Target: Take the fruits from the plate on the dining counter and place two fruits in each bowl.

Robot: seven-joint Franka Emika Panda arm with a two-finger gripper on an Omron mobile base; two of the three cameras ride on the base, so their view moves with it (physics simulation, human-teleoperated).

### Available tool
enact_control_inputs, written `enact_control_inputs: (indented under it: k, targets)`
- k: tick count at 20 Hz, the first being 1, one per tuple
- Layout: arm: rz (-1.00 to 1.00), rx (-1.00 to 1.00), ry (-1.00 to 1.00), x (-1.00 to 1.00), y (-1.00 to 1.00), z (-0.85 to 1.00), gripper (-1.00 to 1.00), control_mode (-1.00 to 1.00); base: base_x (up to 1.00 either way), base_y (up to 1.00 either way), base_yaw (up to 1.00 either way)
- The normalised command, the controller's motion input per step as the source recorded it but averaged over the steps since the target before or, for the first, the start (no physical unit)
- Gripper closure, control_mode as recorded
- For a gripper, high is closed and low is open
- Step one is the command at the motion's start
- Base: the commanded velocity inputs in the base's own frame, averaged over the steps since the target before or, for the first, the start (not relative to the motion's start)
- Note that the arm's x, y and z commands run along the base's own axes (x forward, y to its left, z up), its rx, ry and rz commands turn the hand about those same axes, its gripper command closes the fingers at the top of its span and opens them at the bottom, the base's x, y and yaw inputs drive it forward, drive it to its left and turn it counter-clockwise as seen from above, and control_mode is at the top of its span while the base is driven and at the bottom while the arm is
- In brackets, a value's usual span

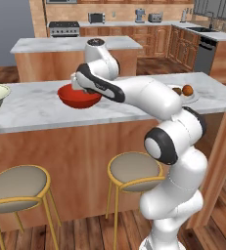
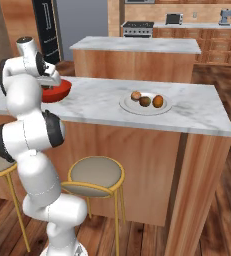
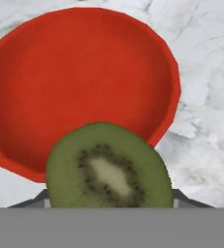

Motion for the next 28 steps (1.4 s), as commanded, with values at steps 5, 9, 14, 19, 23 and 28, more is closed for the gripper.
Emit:
enact_control_inputs:
  k: [5, 9, 14, 19, 23, 28]
  targets:
    - [0.0, 0.0, 0.0, 0.28, 0.17, -0.26, 1.0, -1.0, 0.0, 0.0, 0.0]
    - [0.0, 0.0, 0.0, 0.26, 0.2, -0.24, 1.0, -1.0, 0.0, 0.0, 0.0]
    - [0.0, 0.0, 0.01, 0.04, 0.02, -0.23, -1.0, -1.0, 0.0, 0.0, 0.0]
    - [0.0, 0.0, 0.03, 0.07, 0.0, -0.03, -1.0, -1.0, 0.0, 0.0, 0.0]
    - [0.0, 0.0, 0.0, 0.15, 0.0, -0.03, -1.0, -1.0, 0.0, 0.0, 0.0]
    - [0.0, 0.0, -0.02, 0.3, 0.0, -0.05, -1.0, -1.0, 0.0, 0.0, 0.0]
